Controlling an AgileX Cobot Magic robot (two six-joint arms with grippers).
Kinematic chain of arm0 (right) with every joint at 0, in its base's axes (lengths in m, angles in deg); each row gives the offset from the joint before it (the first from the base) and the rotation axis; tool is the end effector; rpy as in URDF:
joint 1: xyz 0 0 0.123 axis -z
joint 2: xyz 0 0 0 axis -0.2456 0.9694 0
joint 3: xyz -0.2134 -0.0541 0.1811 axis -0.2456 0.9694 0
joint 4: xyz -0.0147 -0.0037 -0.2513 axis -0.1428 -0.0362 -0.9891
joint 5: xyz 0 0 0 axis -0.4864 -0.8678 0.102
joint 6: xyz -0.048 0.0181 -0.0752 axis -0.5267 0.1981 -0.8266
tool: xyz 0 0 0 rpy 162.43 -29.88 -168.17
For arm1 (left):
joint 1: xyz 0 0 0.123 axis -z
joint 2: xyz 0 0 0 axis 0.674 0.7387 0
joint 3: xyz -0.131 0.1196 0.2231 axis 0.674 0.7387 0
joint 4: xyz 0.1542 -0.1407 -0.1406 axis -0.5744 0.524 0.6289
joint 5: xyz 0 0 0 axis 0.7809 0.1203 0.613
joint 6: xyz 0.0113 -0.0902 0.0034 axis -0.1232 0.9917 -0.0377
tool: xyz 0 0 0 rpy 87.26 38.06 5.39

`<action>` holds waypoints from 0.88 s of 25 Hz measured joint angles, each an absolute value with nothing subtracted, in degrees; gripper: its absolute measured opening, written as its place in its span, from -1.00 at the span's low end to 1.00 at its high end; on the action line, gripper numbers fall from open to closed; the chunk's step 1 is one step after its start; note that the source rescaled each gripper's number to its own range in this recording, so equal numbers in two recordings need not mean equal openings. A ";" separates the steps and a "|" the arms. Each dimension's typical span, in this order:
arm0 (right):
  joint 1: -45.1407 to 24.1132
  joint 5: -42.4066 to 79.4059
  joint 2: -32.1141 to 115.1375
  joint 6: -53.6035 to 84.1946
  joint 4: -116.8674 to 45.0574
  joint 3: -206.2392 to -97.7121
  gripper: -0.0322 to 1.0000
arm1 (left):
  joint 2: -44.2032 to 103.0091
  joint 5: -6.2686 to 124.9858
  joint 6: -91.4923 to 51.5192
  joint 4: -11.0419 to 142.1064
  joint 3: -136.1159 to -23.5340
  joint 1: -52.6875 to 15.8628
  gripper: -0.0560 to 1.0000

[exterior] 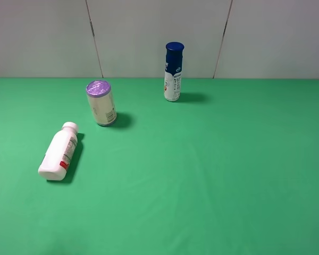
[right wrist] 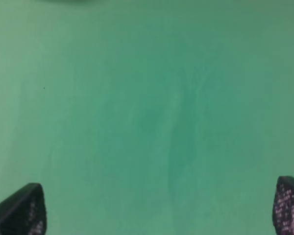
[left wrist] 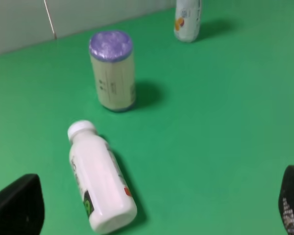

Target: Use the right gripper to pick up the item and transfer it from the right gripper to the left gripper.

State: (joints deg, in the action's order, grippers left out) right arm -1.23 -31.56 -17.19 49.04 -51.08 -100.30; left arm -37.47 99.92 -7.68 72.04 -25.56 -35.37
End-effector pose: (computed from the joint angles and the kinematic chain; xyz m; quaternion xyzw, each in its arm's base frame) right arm 0.0367 -0.0001 0.2753 -0.0425 0.9043 0.0342 0.4234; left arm 0.0243 -0.0249 0.2862 0.1694 0.7913 -0.0971 0.5794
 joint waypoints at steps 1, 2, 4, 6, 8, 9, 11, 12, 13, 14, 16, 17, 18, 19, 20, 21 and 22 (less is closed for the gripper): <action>-1.23 -31.56 -17.19 49.04 -51.08 -100.30 1.00 | -38.64 100.11 -7.59 71.92 -25.56 -35.37 1.00; -1.23 -31.56 -17.19 49.04 -51.08 -100.30 1.00 | -39.80 100.29 -6.99 71.90 -25.56 -35.37 1.00; -1.23 -31.56 -17.19 49.04 -51.08 -100.30 1.00 | -41.83 101.08 -5.41 71.42 -25.61 -35.37 1.00; -1.23 -31.56 -17.19 49.04 -51.08 -100.30 1.00 | -43.43 101.72 -3.26 70.30 -25.89 -35.37 1.00; -1.23 -31.56 -17.19 49.04 -51.08 -100.30 1.00 | -43.90 102.31 -1.02 69.65 -26.52 -35.37 1.00; -1.23 -31.56 -17.19 49.04 -51.08 -100.30 1.00 | -43.90 102.80 -0.08 69.59 -27.03 -35.37 0.99; -1.23 -31.56 -17.19 49.04 -51.08 -100.30 1.00 | -43.91 103.19 0.42 69.54 -28.13 -35.37 0.99; -1.23 -31.56 -17.19 49.04 -51.08 -100.30 1.00 | -43.91 103.49 0.42 69.54 -28.61 -35.37 0.99; -1.23 -31.56 -17.19 49.04 -51.08 -100.30 1.00 | -43.91 103.94 0.24 69.53 -29.26 -35.37 0.99; -1.23 -31.56 -17.19 49.04 -51.08 -100.30 1.00 | -43.91 104.58 -0.21 69.48 -29.92 -35.37 0.99; -1.23 -31.56 -17.19 49.04 -51.08 -100.30 1.00 | -43.91 106.28 -0.84 69.19 -31.01 -35.37 0.99; -1.23 -31.56 -17.19 49.04 -51.08 -100.30 1.00 | -43.91 107.22 -0.90 68.71 -31.53 -35.37 0.99; -1.23 -31.56 -17.19 49.04 -51.08 -100.30 1.00 | -43.96 108.57 -0.82 68.09 -31.93 -35.37 0.99; -1.23 -31.56 -17.19 49.04 -51.08 -100.30 1.00 | -43.96 110.07 -0.35 67.16 -32.17 -35.37 0.99; -1.23 -31.56 -17.19 49.04 -51.08 -100.30 1.00 | -43.96 111.28 0.49 66.02 -32.37 -35.37 0.99; -1.23 -31.56 -17.19 49.04 -51.08 -100.30 1.00 | -43.96 112.65 1.70 64.79 -32.54 -35.37 0.99; -1.23 -31.56 -17.19 49.04 -51.08 -100.30 1.00 | -43.96 113.68 3.75 63.21 -32.54 -35.37 0.99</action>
State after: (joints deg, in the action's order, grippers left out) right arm -1.23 -31.56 -17.19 49.04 -51.08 -100.30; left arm -43.96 113.68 3.75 63.21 -32.54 -35.37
